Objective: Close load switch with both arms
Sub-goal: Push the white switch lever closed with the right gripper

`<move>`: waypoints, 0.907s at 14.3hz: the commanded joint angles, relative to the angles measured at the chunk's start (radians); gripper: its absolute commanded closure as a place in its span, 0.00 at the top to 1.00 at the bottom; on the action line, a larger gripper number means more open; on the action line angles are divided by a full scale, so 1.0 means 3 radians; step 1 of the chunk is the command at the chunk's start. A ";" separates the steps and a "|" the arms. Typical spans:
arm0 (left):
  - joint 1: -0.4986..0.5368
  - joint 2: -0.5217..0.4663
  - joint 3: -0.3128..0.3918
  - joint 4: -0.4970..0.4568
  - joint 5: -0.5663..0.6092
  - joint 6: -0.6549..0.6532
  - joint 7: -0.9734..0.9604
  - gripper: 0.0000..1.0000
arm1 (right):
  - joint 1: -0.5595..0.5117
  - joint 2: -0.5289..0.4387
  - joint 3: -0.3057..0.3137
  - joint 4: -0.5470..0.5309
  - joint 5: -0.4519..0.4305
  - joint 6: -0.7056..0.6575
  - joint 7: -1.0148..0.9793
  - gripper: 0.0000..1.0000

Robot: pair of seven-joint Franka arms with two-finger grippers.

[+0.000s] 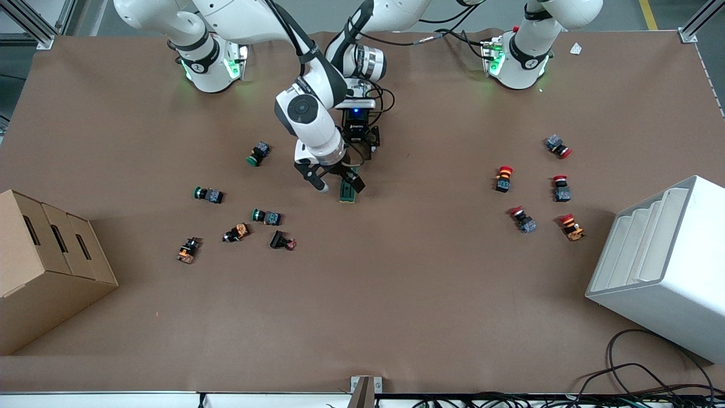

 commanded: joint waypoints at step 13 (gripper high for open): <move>-0.0019 0.0365 0.0028 0.0147 0.0156 -0.0123 -0.0351 0.99 | 0.0072 -0.0011 -0.0048 0.0094 0.0071 0.0037 0.0116 1.00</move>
